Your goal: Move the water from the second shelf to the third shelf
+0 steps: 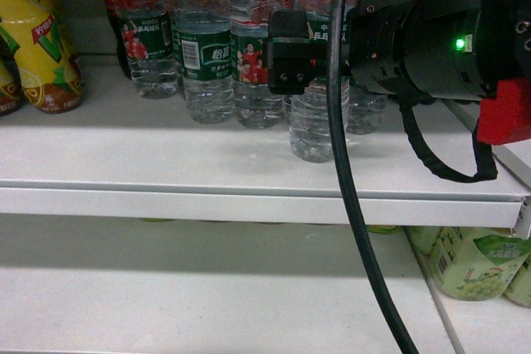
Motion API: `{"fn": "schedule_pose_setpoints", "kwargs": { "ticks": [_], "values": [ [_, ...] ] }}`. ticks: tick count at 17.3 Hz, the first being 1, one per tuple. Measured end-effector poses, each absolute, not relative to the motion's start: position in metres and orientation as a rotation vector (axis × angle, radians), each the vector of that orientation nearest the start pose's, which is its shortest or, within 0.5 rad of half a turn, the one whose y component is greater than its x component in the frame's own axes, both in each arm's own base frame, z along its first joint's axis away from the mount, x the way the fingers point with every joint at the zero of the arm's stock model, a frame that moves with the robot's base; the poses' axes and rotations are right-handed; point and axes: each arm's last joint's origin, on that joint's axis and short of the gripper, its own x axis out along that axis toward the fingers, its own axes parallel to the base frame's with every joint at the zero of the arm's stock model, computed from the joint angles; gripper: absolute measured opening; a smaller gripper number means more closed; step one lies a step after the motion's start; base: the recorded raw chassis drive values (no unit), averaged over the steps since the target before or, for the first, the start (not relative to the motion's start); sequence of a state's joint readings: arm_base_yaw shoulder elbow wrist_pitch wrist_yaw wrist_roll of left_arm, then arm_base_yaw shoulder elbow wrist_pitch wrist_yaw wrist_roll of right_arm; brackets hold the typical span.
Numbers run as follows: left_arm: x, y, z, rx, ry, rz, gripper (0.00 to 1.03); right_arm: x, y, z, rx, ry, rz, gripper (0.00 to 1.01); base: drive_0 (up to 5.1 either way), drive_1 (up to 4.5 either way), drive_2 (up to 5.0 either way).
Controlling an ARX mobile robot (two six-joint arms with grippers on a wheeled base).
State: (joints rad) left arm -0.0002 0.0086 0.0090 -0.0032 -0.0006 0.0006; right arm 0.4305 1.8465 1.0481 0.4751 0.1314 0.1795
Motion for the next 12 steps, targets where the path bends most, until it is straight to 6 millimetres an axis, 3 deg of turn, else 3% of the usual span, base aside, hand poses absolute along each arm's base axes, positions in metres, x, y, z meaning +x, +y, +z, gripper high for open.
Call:
{"fn": "schedule_pose_setpoints", "kwargs": {
  "ticks": [6,11,12],
  "values": [
    [0.098,0.000,0.166,0.001,0.003,0.000,0.98,0.371,0.174,0.199,0.065,0.310,0.279,0.98,0.0,0.00,0.0],
    [0.098,0.000,0.166,0.001,0.003,0.000,0.98,0.370,0.180,0.202,0.042,0.304,0.281,0.49,0.0,0.00,0.0],
    [0.098,0.000,0.166,0.001,0.003,0.000,0.98,0.369,0.180,0.202,0.041,0.304,0.282,0.44,0.0,0.00,0.0]
  ]
}}
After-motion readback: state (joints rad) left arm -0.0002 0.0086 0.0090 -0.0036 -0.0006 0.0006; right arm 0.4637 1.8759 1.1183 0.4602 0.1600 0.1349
